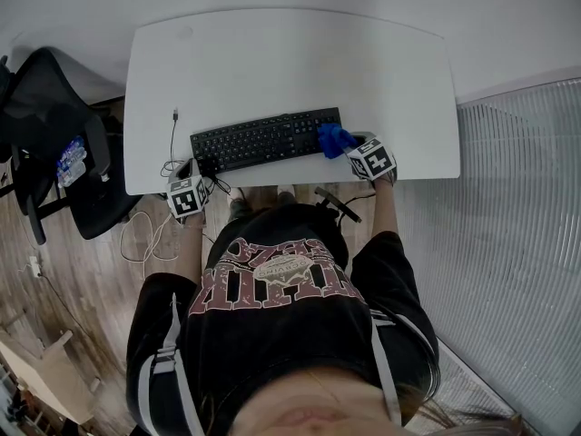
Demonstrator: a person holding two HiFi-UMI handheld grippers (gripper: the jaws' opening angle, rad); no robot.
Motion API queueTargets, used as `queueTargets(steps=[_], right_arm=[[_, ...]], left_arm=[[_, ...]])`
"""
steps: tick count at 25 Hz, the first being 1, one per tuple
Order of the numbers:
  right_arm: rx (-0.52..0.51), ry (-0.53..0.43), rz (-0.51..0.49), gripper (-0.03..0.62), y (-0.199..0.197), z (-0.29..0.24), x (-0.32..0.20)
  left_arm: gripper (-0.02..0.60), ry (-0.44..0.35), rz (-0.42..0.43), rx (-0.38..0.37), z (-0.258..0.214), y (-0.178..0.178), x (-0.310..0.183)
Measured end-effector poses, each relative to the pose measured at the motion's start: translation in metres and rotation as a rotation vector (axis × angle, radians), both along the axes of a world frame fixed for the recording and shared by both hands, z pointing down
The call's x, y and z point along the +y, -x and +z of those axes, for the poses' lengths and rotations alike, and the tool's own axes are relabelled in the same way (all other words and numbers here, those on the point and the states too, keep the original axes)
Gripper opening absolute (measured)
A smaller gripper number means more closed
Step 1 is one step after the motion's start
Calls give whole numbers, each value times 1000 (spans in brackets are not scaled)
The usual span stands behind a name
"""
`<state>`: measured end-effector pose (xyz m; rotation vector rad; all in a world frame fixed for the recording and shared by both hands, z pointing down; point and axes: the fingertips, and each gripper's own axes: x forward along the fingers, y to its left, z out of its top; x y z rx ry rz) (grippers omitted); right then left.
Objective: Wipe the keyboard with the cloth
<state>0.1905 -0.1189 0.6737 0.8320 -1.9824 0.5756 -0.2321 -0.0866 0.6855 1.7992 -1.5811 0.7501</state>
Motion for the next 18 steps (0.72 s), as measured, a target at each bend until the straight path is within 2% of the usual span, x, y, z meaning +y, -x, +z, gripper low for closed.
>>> queueTargets(steps=[10,15,18], right_arm=[[10,-5,134,64,-40,4,0],[1,-11,157,64,-42,2,2],[-37,-36,193,64,-39,-4,-3]], left_arm=[[34,-3,-6,-1,0,-1,-1],[34,-9,-4,1,-1,-1,-1],[34,-12,10,-3,0,-1,-2]])
